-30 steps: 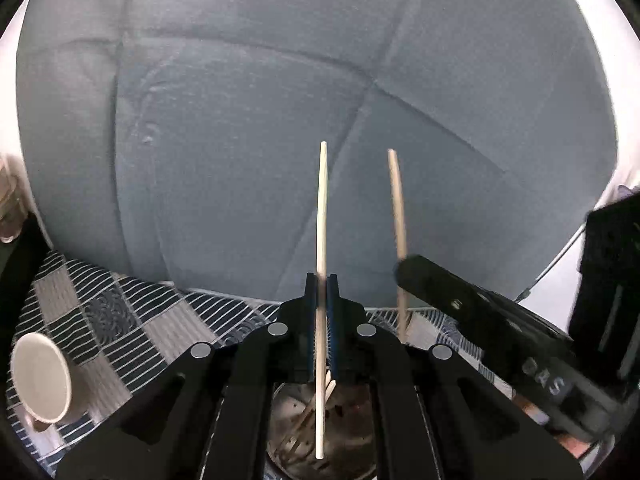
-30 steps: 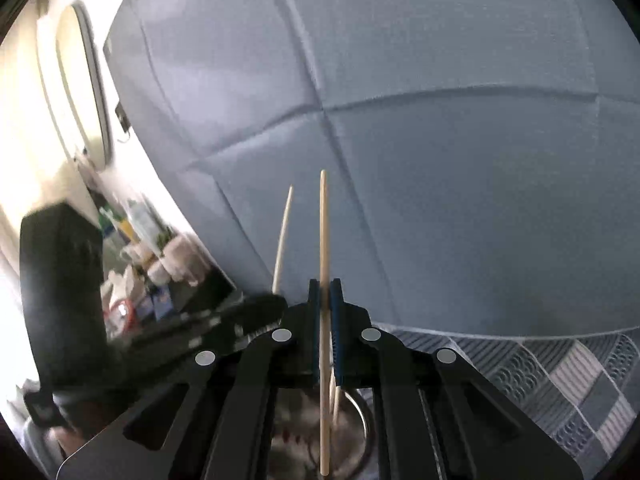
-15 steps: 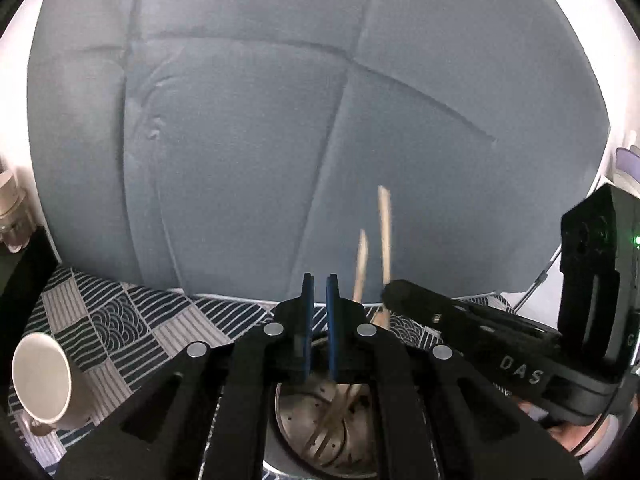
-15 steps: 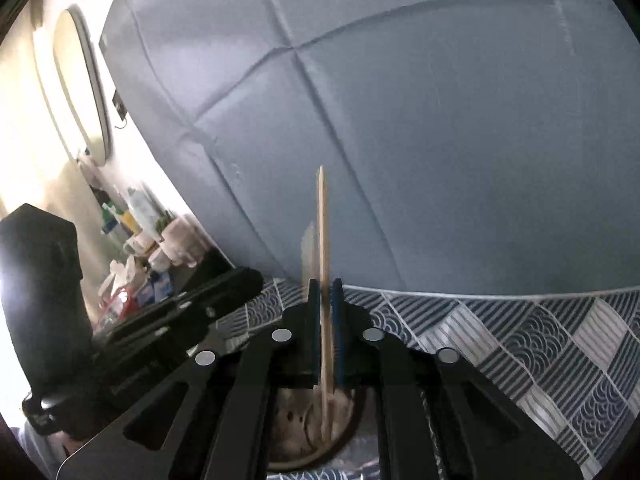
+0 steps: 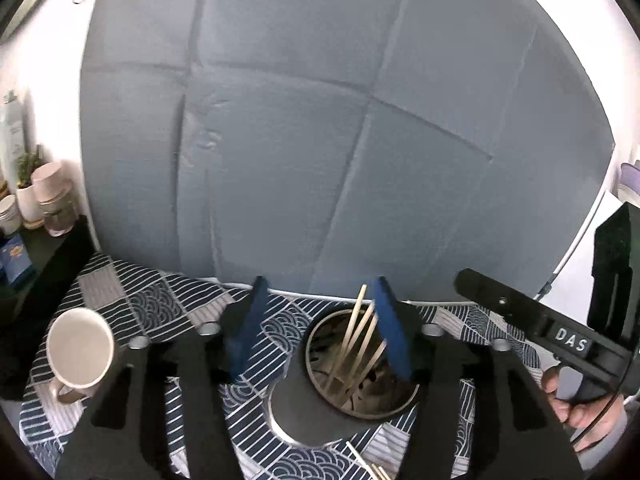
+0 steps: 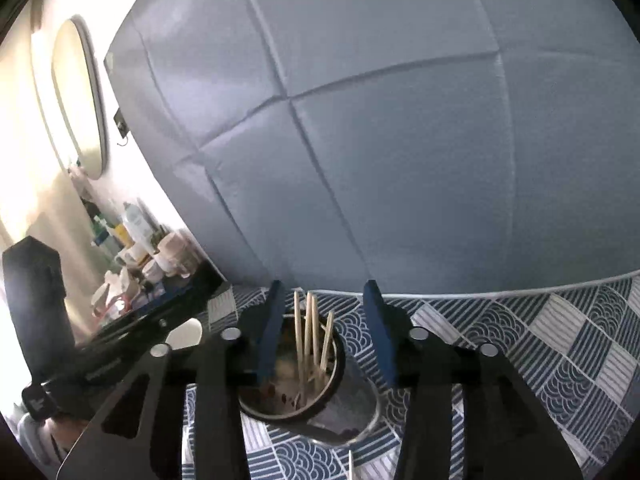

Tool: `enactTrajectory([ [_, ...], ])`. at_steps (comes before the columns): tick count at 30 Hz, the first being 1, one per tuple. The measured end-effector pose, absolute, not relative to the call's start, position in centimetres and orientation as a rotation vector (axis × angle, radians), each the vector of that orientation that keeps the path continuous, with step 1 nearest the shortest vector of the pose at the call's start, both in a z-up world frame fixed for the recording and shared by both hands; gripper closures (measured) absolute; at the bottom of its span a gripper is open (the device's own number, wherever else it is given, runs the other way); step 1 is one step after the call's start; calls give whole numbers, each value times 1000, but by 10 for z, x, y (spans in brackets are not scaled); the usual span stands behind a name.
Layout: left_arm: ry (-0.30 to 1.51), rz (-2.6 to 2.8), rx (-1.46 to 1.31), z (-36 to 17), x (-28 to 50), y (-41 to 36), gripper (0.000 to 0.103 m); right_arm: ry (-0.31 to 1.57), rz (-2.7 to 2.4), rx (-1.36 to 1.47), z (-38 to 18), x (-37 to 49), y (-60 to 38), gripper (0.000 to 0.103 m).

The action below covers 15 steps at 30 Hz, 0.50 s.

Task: Organize utensils
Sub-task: 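Lower both sticks into the holder and open both tools, then move both open tools back down to the sticks on the cloth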

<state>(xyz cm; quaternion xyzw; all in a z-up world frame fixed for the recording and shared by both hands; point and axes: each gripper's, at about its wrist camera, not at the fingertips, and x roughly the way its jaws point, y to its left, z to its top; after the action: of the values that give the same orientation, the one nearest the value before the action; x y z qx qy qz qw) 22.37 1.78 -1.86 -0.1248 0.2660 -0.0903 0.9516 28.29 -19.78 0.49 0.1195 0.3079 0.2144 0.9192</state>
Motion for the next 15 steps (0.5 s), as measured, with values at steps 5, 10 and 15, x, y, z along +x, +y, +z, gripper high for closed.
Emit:
enactTrajectory([
  [5, 571, -158, -264, -27, 210, 23, 30, 648, 423, 220, 4, 267, -201, 49],
  [10, 640, -169, -261, -44, 196, 24, 23, 687, 407, 202, -9, 250, -205, 40],
  [15, 704, -174, -242, -65, 179, 20, 17, 743, 391, 177, -31, 232, -209, 37],
])
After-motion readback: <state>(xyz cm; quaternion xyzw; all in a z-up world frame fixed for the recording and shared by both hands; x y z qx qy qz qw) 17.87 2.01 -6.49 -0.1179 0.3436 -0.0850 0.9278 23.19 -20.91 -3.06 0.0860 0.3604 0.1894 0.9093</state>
